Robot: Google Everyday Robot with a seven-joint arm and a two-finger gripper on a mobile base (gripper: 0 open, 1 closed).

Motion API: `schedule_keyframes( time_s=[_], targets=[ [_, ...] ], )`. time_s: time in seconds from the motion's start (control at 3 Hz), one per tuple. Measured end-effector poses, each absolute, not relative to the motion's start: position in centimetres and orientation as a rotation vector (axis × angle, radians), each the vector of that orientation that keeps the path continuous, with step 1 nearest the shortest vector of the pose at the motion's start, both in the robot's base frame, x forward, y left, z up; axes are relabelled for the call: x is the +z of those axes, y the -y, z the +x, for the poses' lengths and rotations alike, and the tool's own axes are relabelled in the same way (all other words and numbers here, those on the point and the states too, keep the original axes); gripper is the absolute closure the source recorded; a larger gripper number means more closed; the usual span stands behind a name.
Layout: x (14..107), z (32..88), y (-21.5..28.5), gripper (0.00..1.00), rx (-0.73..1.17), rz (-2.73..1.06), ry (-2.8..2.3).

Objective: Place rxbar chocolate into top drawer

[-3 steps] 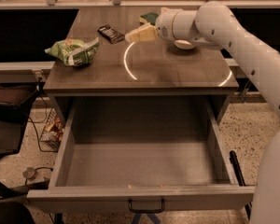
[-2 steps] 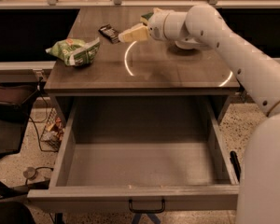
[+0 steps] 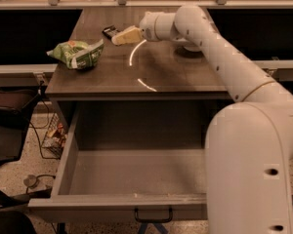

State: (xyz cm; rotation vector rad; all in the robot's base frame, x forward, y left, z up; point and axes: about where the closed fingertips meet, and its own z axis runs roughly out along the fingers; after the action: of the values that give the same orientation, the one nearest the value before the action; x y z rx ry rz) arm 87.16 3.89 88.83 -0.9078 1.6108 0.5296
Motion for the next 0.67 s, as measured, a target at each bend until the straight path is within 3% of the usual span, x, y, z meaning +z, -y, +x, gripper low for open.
schedule_keyframes(
  time_s=[0.67],
  targets=[
    [86.3,89.3,-7.3,0.00,0.568,-0.939,-1.659]
  ],
)
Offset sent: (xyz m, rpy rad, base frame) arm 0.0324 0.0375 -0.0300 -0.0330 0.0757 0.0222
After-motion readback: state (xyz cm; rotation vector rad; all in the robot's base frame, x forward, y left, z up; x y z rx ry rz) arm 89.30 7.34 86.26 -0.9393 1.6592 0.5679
